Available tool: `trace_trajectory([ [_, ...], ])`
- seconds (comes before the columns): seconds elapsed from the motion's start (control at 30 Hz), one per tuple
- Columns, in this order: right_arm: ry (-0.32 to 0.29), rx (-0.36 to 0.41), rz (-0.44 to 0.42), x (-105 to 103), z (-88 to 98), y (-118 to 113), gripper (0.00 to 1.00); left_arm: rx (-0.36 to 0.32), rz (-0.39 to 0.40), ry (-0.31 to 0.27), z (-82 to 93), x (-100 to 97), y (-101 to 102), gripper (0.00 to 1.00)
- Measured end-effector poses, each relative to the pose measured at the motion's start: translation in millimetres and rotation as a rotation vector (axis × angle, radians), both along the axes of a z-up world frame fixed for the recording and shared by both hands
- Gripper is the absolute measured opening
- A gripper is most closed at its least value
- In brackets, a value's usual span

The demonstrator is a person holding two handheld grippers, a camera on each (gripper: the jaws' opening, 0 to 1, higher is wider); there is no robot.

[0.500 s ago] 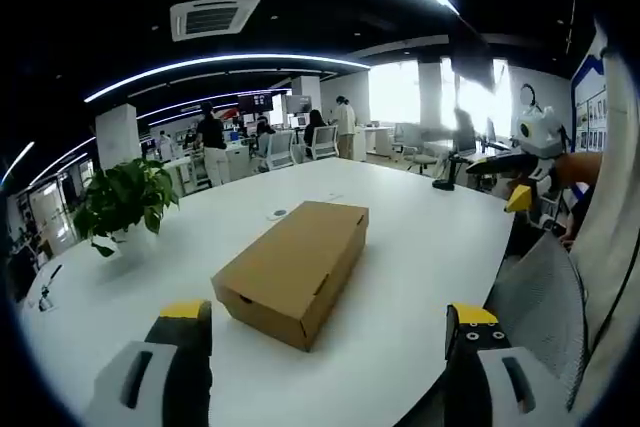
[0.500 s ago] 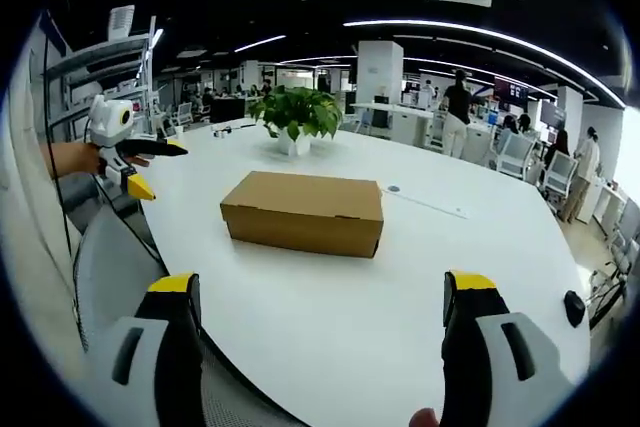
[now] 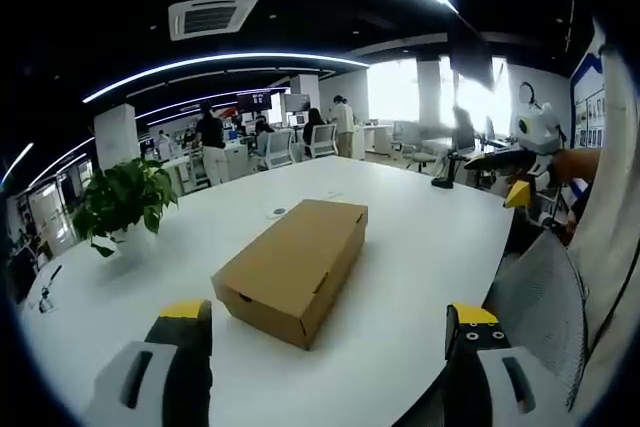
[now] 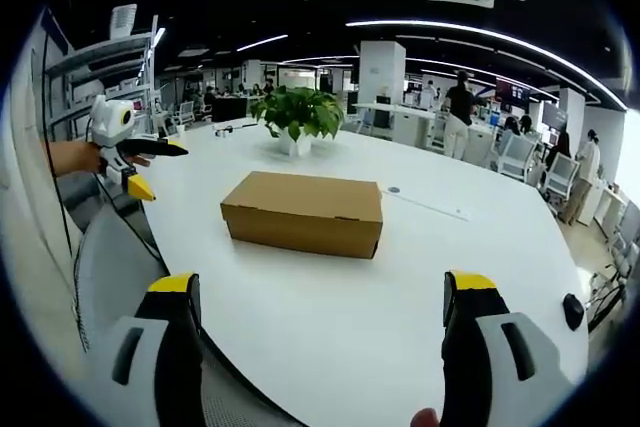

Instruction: Operate the shoe box by opening the lid, removing the specified soft item, and placing it in the target area until the item is outside and the box remains undamaged.

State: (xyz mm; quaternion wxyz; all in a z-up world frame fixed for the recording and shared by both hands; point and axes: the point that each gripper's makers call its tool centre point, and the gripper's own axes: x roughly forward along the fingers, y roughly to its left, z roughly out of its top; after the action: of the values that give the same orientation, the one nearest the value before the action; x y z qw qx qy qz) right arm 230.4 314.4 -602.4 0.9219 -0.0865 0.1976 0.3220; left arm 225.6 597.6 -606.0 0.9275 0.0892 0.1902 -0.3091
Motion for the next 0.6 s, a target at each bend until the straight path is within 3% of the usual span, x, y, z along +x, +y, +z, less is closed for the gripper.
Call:
trace_trajectory([
  [0.6, 0.007, -0.003, 0.003, 0.6, -1.6, -1.6, 0.96, 0.001, 0.007, 0.007, -1.7, 1.0, 1.8, 0.99],
])
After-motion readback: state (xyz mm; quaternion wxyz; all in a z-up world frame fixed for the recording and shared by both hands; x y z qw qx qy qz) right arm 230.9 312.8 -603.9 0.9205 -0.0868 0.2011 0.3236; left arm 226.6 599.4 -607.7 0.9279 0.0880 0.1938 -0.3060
